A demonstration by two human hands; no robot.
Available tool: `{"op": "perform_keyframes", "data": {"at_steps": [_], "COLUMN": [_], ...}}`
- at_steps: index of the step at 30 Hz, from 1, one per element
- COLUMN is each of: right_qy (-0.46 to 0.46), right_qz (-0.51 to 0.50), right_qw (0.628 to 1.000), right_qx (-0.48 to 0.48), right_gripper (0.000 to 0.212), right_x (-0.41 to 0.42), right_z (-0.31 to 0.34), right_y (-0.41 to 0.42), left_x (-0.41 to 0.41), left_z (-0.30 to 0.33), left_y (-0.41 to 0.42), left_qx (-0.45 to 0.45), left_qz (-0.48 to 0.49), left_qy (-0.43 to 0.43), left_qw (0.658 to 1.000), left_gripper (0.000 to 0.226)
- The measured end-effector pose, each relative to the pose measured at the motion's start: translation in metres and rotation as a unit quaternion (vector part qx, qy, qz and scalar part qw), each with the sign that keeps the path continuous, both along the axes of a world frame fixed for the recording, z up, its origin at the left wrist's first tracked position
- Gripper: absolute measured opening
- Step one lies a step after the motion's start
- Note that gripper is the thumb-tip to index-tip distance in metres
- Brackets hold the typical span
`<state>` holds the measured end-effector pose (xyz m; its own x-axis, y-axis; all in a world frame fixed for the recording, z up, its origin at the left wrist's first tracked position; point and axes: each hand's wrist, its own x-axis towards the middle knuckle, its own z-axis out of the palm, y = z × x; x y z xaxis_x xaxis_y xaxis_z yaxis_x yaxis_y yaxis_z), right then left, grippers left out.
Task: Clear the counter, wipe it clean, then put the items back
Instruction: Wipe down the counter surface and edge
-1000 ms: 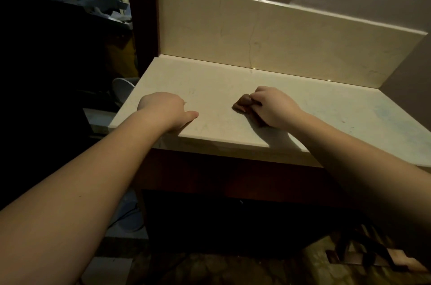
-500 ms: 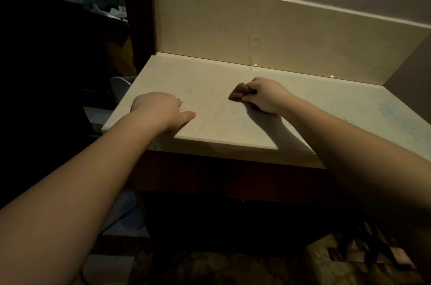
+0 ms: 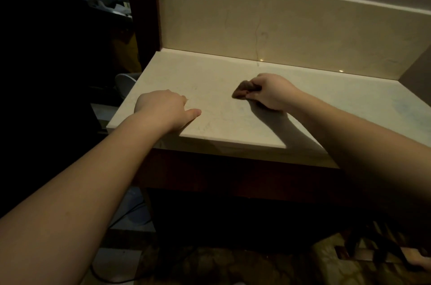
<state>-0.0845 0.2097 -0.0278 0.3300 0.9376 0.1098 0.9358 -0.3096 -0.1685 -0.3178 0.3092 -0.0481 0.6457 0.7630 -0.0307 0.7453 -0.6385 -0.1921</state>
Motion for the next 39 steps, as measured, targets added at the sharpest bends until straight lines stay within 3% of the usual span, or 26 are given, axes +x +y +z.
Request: {"op": "perform_keyframes", "data": {"at_steps": [7, 13, 20, 25, 27, 33, 39], "right_qy": [0.035, -0.013, 0.028, -0.035, -0.022, 0.034, 0.019], "right_qz": [0.14, 0.021, 0.144, 0.032, 0.032, 0.158, 0.047], "right_qw": [0.989, 0.999, 0.988, 0.999, 0.999, 0.987, 0.998], "right_qx": [0.037, 0.04, 0.037, 0.002, 0.005, 0.007, 0.025], "right_gripper": [0.016, 0.022, 0.017, 0.018, 0.018, 0.018, 0.014], "right_x": [-0.032, -0.003, -0.03, 0.001, -0.007, -0.045, -0.024], "right_z": [-0.014, -0.008, -0.012, 0.001, -0.001, -0.01, -0.01], "right_y": [-0.051, -0.004, -0.06, -0.014, -0.009, -0.061, -0.01], "left_x": [-0.001, -0.001, 0.0, -0.002, -0.003, -0.001, -0.003], "left_z": [0.0, -0.001, -0.002, 0.0, -0.001, -0.001, -0.003], "left_y": [0.0, 0.001, 0.002, -0.001, -0.003, 0.001, 0.001], "left_qx": [-0.001, 0.007, 0.011, 0.003, 0.004, 0.001, 0.0], "left_qz": [0.002, 0.002, -0.009, -0.002, -0.001, -0.005, -0.005], "left_qy": [-0.001, 0.003, -0.002, -0.003, -0.005, -0.005, -0.008], "left_qw": [1.0, 1.0, 1.0, 1.0, 1.0, 1.0, 1.0], "left_gripper": [0.069, 0.07, 0.07, 0.071, 0.07, 0.07, 0.07]}}
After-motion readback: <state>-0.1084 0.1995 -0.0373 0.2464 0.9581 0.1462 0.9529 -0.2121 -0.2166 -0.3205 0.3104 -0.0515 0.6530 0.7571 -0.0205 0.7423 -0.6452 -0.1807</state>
